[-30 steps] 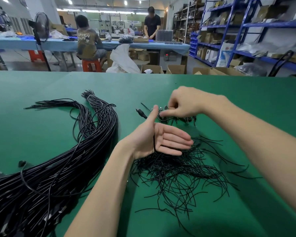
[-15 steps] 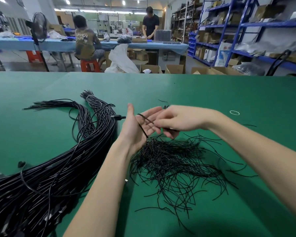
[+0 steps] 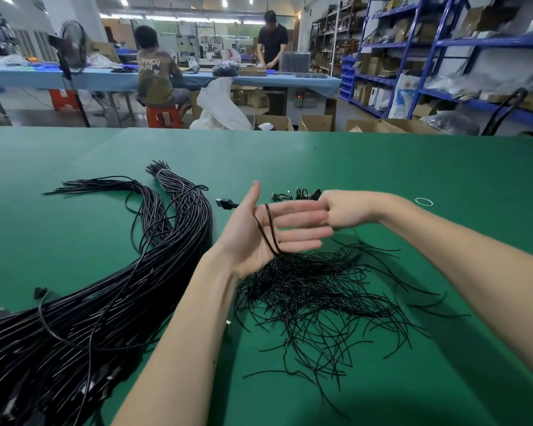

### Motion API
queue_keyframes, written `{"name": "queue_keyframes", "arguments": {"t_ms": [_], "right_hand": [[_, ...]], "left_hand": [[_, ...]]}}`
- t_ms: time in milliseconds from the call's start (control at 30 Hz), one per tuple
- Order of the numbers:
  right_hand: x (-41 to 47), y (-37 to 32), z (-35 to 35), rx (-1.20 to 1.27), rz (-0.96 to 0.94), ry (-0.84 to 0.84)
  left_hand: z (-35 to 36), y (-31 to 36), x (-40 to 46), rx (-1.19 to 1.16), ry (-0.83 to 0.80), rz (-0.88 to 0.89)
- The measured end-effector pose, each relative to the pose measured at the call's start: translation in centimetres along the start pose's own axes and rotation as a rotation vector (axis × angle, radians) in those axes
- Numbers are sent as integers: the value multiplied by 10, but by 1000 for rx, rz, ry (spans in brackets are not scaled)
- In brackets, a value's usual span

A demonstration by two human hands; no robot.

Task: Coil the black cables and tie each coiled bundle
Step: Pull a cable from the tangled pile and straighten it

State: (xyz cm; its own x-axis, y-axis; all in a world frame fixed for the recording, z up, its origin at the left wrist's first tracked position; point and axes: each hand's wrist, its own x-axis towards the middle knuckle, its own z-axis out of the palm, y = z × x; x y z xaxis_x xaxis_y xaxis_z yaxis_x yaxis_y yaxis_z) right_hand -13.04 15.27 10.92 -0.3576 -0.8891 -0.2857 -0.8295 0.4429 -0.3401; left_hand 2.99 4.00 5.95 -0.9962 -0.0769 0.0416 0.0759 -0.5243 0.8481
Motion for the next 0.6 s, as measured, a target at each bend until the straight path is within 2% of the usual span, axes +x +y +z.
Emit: {"name": "queue_keyframes", "arguments": {"t_ms": [200,333,433,600], "right_hand": [[17,-39,-36,-136,61,40],[11,-64,-40,-96,-5,180],[-5,-60,-25,222,-82,213],[-26,-34,24,740,-53,-41]], "left_hand": [[1,-10,8,229,43,-205],[-3,-11,11,186,215,-133],[-9,-7,9,41,301,-7],[-13,2,5,-162,238,135]]}}
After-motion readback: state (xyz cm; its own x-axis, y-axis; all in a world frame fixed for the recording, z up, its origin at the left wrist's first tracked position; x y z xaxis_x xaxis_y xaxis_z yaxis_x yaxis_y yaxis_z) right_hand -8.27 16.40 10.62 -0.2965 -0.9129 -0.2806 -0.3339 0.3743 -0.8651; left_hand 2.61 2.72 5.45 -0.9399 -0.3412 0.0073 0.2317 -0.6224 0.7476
